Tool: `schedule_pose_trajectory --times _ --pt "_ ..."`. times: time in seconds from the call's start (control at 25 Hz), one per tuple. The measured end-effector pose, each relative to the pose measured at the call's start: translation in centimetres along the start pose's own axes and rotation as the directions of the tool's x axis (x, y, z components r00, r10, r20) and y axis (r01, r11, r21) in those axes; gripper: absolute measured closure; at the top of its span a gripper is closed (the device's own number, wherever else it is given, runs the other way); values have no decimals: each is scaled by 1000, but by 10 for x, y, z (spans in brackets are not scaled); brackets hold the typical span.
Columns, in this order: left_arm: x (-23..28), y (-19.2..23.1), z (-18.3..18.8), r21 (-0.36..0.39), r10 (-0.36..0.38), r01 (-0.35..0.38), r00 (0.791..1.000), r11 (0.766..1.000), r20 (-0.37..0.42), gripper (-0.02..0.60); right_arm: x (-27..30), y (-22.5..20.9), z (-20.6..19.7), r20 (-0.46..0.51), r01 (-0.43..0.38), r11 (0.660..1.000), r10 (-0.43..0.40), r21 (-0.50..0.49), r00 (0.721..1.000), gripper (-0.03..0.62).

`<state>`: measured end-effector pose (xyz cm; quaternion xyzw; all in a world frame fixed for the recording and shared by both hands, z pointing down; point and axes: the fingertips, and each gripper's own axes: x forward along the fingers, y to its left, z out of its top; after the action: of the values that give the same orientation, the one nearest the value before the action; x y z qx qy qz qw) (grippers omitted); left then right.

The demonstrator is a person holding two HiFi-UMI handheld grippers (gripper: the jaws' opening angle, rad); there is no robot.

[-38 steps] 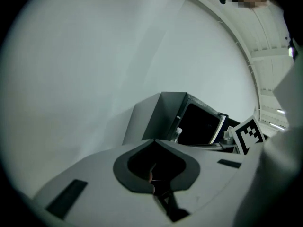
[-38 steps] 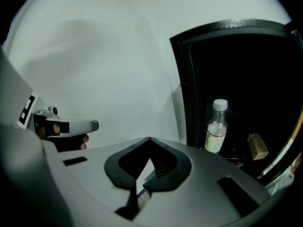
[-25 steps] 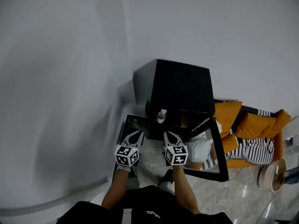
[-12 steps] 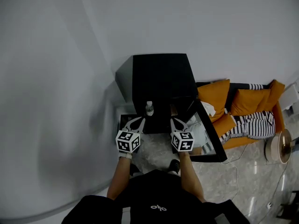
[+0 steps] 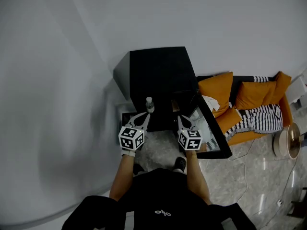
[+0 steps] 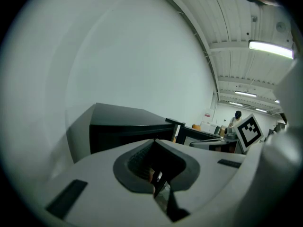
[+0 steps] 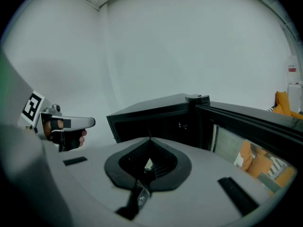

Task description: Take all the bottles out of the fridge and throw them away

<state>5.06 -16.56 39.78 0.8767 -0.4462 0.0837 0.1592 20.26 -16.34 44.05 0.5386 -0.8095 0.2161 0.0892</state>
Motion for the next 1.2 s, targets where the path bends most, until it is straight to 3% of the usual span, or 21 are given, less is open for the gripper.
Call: schedule_pose_trajectory --times 0.72,0.96,1.2 --pt "-14 25 -21 27 14 -13 999 1000 -33 583 38 22 -29 -45 -63 997 61 -45 997 586" --pt "-16 48 -47 54 28 -25 998 998 -58 583 73 40 -53 -52 -102 988 96 -114 994 586" --pt "-13 77 -84 36 24 -19 992 999 -121 583 117 40 -87 -65 -66 987 56 -149 996 585"
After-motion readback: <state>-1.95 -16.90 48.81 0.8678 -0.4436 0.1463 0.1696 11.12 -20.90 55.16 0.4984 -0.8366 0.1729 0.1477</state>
